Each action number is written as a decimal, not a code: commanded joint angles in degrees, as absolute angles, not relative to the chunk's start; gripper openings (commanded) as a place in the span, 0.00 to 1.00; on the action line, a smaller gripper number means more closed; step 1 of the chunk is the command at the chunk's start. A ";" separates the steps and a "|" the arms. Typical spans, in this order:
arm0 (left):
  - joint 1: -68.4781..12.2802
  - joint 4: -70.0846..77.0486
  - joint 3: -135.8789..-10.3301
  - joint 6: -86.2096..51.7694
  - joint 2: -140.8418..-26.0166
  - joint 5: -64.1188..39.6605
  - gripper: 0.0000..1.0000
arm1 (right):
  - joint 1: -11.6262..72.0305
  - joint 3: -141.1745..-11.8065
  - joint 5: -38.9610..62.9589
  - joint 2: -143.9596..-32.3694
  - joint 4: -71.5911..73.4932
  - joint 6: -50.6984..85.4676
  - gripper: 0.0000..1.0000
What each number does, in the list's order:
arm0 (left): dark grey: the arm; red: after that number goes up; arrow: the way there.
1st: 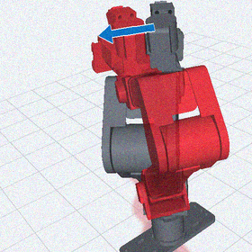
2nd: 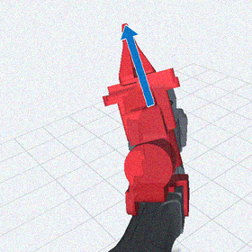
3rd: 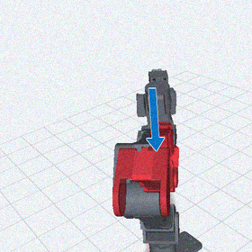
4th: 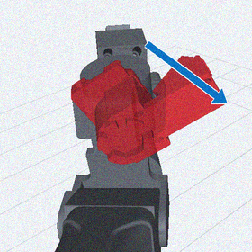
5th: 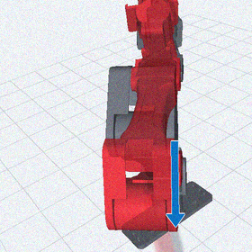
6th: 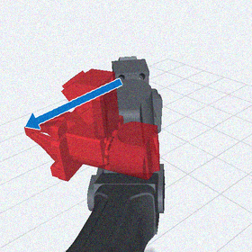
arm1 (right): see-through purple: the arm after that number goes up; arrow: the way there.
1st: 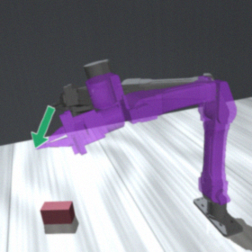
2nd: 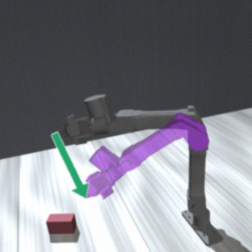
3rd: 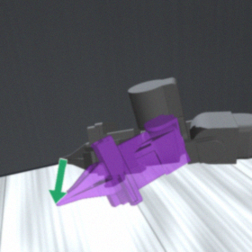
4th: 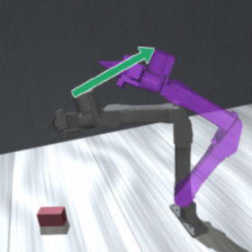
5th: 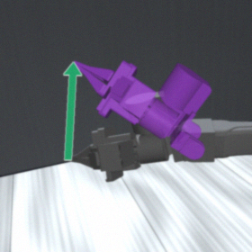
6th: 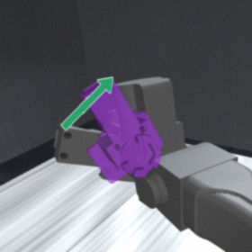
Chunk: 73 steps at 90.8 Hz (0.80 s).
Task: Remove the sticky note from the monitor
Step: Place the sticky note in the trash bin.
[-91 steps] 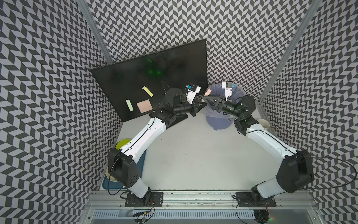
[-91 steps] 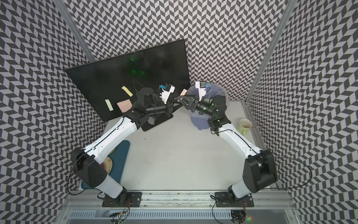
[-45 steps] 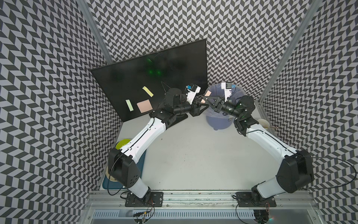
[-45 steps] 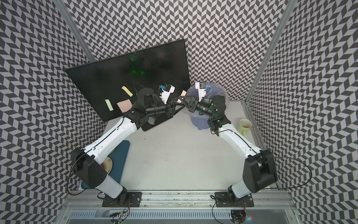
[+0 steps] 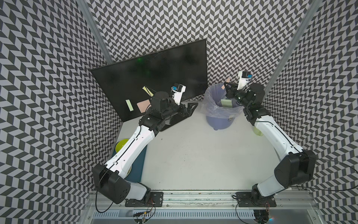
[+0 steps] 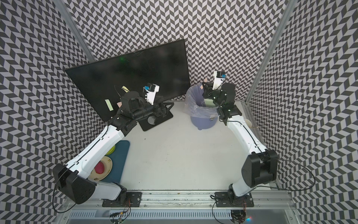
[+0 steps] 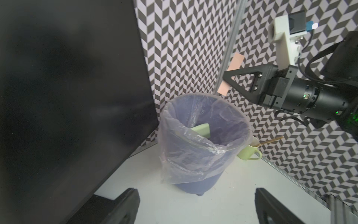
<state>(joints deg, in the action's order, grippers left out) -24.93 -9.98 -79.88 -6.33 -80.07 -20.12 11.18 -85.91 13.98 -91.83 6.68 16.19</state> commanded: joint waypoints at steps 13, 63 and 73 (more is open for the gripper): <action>-19.81 -8.94 -74.97 -10.84 -76.80 -12.16 1.00 | 10.43 -95.28 1.62 -100.36 -4.18 5.65 0.23; -9.35 -7.30 -66.48 -18.57 -69.58 -11.66 1.00 | 10.55 -95.45 6.48 -97.04 -7.09 2.70 0.96; -7.53 -6.45 -64.05 -19.77 -68.13 -12.51 1.00 | 10.63 -94.11 5.55 -95.19 -7.16 1.27 0.99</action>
<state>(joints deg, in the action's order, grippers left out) -9.02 -8.49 -66.28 -17.98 -70.22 -11.68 10.39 -95.35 5.39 -99.44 -8.91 3.29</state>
